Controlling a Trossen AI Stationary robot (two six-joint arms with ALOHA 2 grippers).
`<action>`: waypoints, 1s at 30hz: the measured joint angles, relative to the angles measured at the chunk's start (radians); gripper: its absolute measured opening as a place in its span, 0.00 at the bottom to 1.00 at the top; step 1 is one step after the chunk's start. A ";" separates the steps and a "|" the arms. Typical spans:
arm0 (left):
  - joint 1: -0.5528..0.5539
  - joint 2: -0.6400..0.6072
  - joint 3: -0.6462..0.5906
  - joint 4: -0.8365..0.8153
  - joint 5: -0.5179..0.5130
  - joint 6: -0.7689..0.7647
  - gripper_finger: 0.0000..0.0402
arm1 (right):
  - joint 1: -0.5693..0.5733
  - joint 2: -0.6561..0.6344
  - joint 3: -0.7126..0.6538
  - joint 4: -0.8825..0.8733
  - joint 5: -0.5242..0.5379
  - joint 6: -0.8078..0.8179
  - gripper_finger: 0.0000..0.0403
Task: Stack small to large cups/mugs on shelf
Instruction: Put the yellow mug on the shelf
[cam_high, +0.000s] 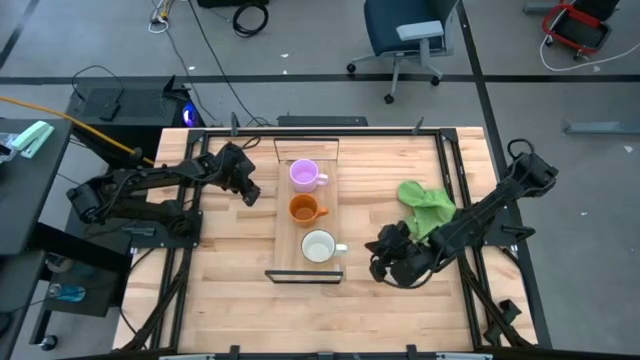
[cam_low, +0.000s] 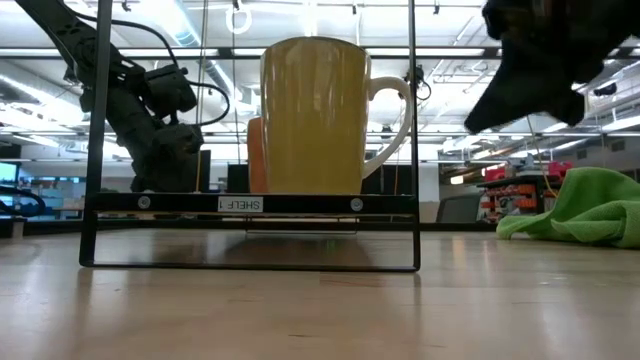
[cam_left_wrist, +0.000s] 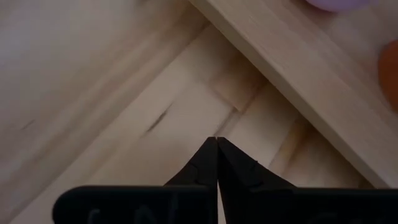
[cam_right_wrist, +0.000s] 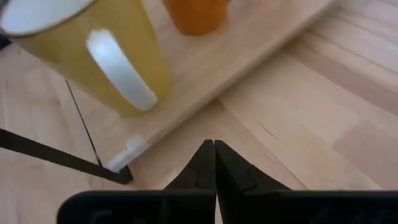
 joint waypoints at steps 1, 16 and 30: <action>-0.001 0.000 0.000 -0.001 0.006 -0.005 0.02 | -0.006 0.015 -0.011 0.050 0.002 -0.028 0.01; -0.021 0.000 0.000 0.011 0.006 -0.013 0.02 | -0.049 0.125 0.032 0.302 -0.019 -0.176 0.00; -0.021 0.000 0.000 0.023 0.006 -0.015 0.02 | -0.137 0.173 0.104 0.301 -0.121 -0.287 0.00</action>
